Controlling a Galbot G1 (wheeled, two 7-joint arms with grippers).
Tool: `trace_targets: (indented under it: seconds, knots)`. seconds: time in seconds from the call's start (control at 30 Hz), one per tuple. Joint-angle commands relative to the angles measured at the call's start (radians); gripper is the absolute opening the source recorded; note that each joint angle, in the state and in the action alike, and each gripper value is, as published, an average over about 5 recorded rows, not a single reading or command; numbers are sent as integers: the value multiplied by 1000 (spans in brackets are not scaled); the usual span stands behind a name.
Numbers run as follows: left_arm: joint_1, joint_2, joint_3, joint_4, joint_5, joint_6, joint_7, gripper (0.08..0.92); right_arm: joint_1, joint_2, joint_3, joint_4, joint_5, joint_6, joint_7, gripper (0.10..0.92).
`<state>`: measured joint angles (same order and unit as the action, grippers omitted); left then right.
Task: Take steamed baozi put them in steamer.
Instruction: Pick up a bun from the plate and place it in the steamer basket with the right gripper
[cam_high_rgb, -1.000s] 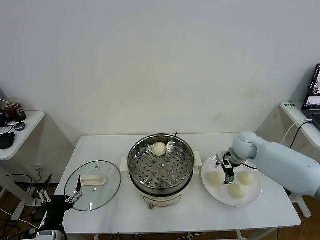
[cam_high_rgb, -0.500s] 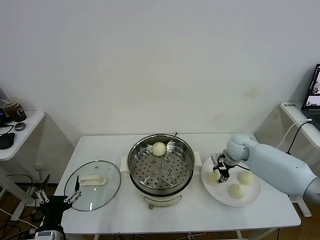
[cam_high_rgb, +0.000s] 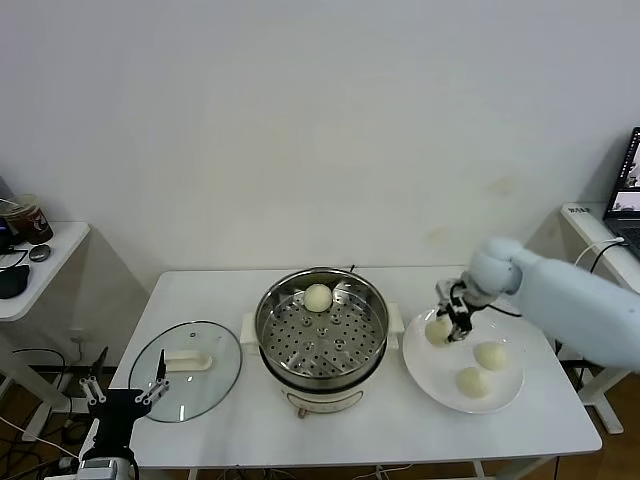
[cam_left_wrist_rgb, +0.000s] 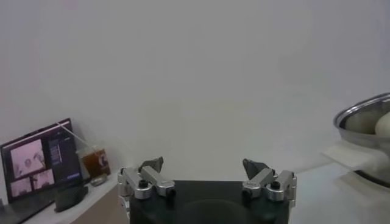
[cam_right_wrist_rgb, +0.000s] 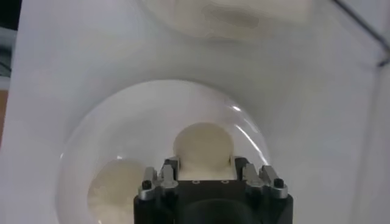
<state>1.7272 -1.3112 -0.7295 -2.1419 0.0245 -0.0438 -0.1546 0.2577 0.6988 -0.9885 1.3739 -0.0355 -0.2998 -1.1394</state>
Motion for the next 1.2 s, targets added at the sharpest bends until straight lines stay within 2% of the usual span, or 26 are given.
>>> trace_targets:
  seconds: [0.03, 0.27, 0.5, 0.8, 1.2]
  knots:
    - [-29, 9, 17, 16, -7, -1, 0, 823, 488, -29, -243, 153, 274, -150, 29, 551]
    - [-38, 28, 15, 27, -16, -7, 0, 823, 701, 153, -396, 256, 513, -290, 108, 560]
    - [-40, 21, 21, 33, -8, -13, 1, 823, 598, 394, -422, 241, 649, -413, 204, 560]
    - [-35, 18, 3, 46, 10, -26, -2, 823, 389, 617, -372, 41, 643, -428, 237, 560]
    - [-41, 18, -6, 74, 20, -35, -3, 823, 271, 752, -350, -119, 606, -428, 250, 560]
